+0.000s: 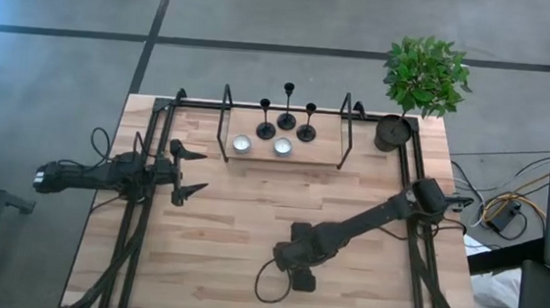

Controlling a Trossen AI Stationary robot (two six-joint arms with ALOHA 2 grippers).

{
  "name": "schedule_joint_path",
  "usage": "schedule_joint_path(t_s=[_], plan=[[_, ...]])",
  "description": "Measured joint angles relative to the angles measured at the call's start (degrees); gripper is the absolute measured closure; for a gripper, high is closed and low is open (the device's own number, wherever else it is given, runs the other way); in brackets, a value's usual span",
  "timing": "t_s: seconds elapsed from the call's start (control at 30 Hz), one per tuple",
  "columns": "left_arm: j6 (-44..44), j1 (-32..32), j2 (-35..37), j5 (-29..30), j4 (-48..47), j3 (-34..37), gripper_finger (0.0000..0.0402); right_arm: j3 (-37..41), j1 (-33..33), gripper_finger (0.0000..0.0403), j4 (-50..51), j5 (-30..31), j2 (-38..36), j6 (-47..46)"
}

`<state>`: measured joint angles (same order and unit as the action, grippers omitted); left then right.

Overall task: Pick & Place candle stick holders
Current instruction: Put the pink scented candle on the shelf

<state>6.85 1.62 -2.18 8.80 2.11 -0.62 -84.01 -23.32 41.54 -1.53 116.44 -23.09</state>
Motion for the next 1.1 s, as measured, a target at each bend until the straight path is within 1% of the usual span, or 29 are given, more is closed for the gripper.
schedule_joint_path(t_s=[0.13, 0.43, 0.8, 0.97, 1.1], plan=[[0.0, 0.0, 0.0, 0.0, 0.0, 0.0, 0.0003, 0.0, 1.4, 0.0106, 0.1, 0.2, -1.3, 0.2], [0.0, 0.0, 0.0, 0.0, 0.0, 0.0, 0.0003, 0.0, 3.3, 0.0110, 0.4, 0.2, -1.6, 0.7], [0.0, 0.0, 0.0, 0.0, 0.0, 0.0, 0.0003, 0.0, 5.0, 0.0112, 5.2, 0.3, -2.1, 0.7], [0.0, 0.0, 0.0, 0.0, 0.0, 0.0, 0.0003, 0.0, 5.4, 0.0110, 5.3, 3.4, -4.1, 0.7], [0.0, 0.0, 0.0, 0.0, 0.0, 0.0, 0.0003, 0.0, 6.7, 0.0111, 6.6, 4.7, -6.1, 0.8]])
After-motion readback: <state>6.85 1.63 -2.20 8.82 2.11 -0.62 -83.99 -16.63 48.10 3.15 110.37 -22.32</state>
